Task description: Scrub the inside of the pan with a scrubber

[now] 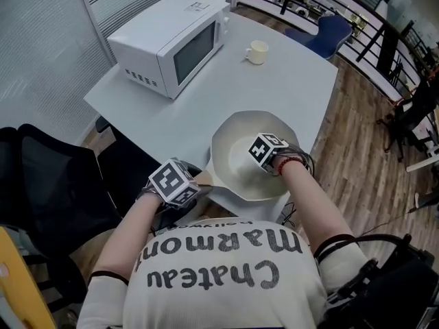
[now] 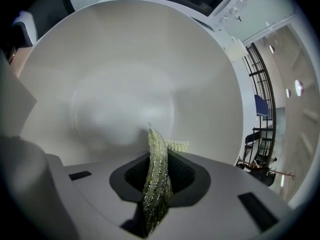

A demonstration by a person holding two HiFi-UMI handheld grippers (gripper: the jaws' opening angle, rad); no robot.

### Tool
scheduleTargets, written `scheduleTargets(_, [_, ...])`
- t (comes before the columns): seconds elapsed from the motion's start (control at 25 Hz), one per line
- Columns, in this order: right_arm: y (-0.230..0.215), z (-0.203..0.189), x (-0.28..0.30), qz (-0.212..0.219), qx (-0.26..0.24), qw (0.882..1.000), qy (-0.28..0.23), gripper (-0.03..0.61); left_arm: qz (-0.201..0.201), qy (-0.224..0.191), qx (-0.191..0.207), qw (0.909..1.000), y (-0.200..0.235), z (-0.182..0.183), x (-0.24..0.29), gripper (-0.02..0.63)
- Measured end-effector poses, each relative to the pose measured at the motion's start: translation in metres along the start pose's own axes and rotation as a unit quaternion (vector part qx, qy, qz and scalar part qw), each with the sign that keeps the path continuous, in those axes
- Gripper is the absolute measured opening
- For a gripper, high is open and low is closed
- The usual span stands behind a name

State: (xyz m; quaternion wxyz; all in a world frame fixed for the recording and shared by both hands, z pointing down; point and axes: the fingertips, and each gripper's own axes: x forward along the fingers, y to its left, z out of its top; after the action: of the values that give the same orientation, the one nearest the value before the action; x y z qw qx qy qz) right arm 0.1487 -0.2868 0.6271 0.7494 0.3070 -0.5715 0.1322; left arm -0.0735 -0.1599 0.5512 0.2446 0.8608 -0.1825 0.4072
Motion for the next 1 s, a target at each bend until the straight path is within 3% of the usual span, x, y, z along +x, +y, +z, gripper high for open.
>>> scheduleTargets(0.16, [-0.012, 0.004, -0.009, -0.006, 0.002, 0.999, -0.041, 0.058, 0.0, 0.001, -0.015, 0.9999, -0.004, -0.002, 0.003, 0.235])
scheduleTargets(0.28, [-0.019, 0.013, -0.021, 0.017, 0.024, 0.995, -0.093, 0.058, 0.009, -0.001, -0.014, 0.9999, -0.005, -0.001, 0.004, 0.235])
scheduleTargets(0.4, [-0.02, 0.032, -0.063, 0.069, 0.06, 0.977, -0.194, 0.06, 0.019, 0.003, -0.017, 0.9997, -0.007, 0.0, 0.006, 0.235])
scheduleTargets(0.48, [-0.006, 0.051, -0.097, 0.15, 0.091, 0.946, -0.274, 0.058, 0.026, 0.01, -0.019, 0.9994, -0.007, -0.001, 0.005, 0.236])
scheduleTargets(0.56, [0.022, 0.073, -0.123, 0.258, 0.114, 0.897, -0.339, 0.058, 0.032, 0.02, -0.02, 0.9991, -0.007, -0.002, 0.005, 0.236])
scheduleTargets(0.64, [0.05, 0.092, -0.138, 0.359, 0.136, 0.846, -0.369, 0.06, 0.039, 0.026, -0.023, 0.9986, -0.006, 0.0, 0.005, 0.236])
scheduleTargets(0.76, [0.086, 0.114, -0.147, 0.479, 0.177, 0.777, -0.368, 0.058, 0.047, 0.036, -0.033, 0.9977, -0.005, 0.001, 0.005, 0.235])
scheduleTargets(0.8, [0.094, 0.12, -0.146, 0.498, 0.185, 0.764, -0.366, 0.058, 0.051, 0.04, -0.034, 0.9973, -0.004, 0.0, 0.005, 0.235])
scheduleTargets(0.84, [0.101, 0.125, -0.142, 0.504, 0.185, 0.761, -0.365, 0.058, 0.056, 0.044, -0.035, 0.9969, -0.004, 0.0, 0.004, 0.235])
scheduleTargets(1.0, [0.12, 0.137, -0.132, 0.518, 0.178, 0.763, -0.343, 0.06, 0.073, 0.053, -0.046, 0.9949, 0.0, 0.001, 0.0, 0.233])
